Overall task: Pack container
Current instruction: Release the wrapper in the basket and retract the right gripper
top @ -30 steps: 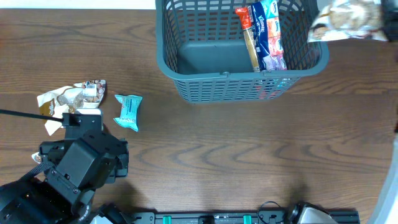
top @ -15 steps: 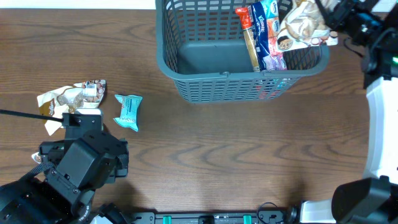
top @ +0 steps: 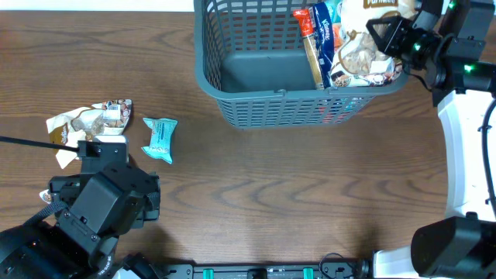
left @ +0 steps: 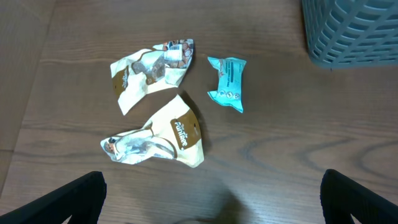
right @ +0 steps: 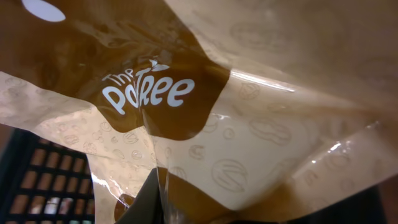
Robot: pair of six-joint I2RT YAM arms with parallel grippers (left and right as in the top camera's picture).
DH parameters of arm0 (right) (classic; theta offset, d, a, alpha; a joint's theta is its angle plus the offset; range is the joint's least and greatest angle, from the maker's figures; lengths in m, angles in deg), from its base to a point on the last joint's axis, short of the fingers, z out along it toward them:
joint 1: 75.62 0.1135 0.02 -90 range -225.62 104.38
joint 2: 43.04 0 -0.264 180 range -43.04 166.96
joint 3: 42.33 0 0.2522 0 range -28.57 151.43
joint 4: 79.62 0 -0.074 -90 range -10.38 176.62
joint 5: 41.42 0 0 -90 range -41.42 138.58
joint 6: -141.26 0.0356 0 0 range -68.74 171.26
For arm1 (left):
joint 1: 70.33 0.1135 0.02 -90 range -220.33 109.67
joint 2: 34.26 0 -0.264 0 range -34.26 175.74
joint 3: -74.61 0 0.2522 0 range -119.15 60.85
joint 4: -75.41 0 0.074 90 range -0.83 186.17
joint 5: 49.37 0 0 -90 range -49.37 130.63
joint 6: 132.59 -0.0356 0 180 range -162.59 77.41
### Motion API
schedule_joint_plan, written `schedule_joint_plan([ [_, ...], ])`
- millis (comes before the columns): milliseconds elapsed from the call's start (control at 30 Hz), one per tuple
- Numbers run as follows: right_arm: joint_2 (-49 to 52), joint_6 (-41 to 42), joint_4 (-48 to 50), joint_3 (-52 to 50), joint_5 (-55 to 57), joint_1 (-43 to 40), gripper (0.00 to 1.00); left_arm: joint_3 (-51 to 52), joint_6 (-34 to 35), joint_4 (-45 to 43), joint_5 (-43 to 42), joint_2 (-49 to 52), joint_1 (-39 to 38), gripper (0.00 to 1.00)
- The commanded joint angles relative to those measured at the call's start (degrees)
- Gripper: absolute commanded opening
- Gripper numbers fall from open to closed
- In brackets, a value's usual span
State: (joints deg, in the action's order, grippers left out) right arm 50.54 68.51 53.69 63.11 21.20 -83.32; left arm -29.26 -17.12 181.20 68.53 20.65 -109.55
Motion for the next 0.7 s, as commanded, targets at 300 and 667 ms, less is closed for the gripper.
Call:
schedule_joint_plan([
  [300, 1.25, -4.11, -1.6, 0.13, 4.0, 0.31, 0.66, -0.76, 0.04, 0.5, 1.29, 0.04, -0.07, 0.99],
  [667, 1.22, -2.62, -4.68, 10.78, 3.08, 0.04, 0.99, -0.76, 0.04, 0.5, 1.29, 0.04, -0.07, 0.99],
])
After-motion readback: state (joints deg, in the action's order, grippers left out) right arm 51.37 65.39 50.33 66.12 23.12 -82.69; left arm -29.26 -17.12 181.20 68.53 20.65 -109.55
